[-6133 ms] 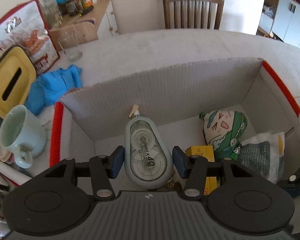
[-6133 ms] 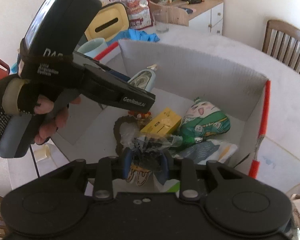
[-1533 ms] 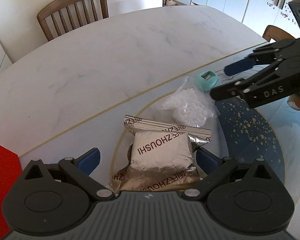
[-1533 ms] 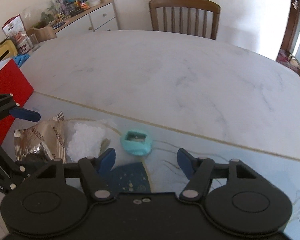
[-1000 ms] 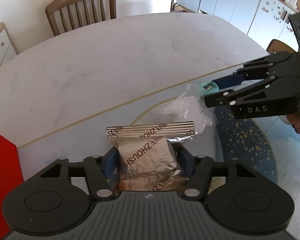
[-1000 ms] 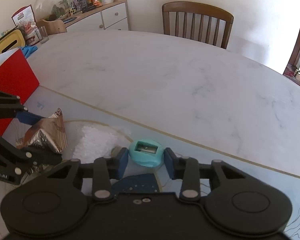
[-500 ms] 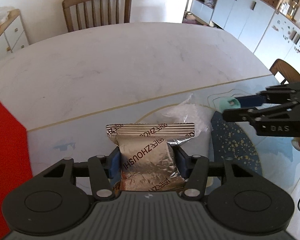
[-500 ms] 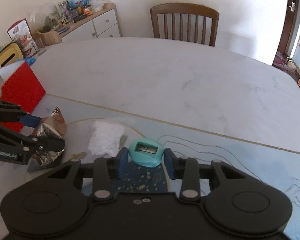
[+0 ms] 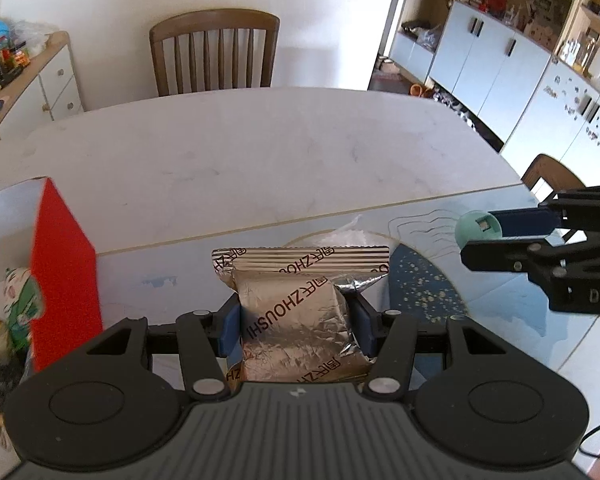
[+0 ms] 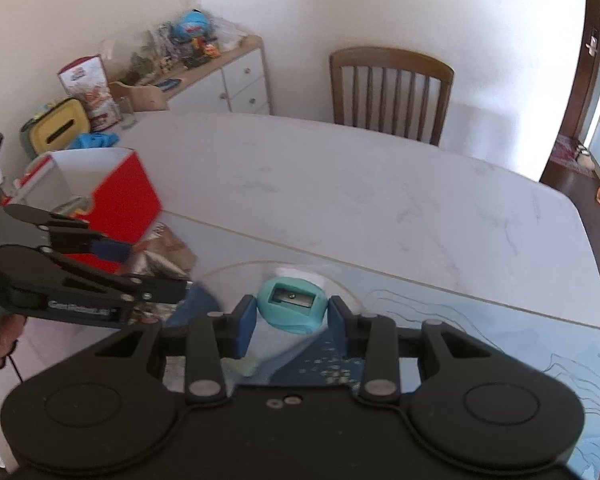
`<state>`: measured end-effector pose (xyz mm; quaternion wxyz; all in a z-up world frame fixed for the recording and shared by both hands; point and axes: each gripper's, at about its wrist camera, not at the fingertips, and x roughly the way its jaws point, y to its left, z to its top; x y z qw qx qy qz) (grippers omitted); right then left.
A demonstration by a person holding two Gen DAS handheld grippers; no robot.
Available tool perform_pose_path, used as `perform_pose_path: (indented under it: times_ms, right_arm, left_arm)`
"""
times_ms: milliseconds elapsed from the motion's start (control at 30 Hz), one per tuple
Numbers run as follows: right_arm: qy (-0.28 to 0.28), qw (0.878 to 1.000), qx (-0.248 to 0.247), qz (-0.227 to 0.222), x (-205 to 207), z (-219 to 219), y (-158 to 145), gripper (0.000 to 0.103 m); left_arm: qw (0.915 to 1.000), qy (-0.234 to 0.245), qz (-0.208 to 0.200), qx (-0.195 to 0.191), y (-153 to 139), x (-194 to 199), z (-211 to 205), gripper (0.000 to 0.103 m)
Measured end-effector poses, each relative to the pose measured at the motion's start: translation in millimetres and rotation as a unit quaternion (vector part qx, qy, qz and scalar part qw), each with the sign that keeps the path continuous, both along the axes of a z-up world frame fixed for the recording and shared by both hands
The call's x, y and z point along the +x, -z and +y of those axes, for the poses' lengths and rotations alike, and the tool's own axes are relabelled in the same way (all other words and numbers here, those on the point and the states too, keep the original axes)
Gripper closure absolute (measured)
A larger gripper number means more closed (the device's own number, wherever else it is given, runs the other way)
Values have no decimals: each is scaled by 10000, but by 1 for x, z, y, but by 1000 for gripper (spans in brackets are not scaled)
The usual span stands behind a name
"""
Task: Organize objects
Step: 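Carry the silver bag with the left tool while the right tool carries the teal sharpener to the box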
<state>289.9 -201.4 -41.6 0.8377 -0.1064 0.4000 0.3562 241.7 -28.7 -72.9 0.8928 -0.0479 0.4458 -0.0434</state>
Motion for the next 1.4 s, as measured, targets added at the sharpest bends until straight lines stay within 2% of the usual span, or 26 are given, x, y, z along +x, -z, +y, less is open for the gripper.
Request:
perform_pose_path:
  times_ms: [333,500,867,1400]
  right_arm:
    - [-360,9991,42,-225,-44,28,-35,66]
    - [-534,9979,102,-351,-62,52,-46,66]
    - [-880,9946,176,-521,-100,116,-59,66]
    - [-1205,9913,186,-492,-132,206,-52,66]
  left_arm:
    - [9976,-515,-380,-252,-45,-44,26,48]
    - [9963,-680,-484,-179,-59,-60,45,48]
    - [9928,-1061,-542,-83,-67,-100,110,48]
    - [9856,-1599,-523,157,-66,-140,215,48]
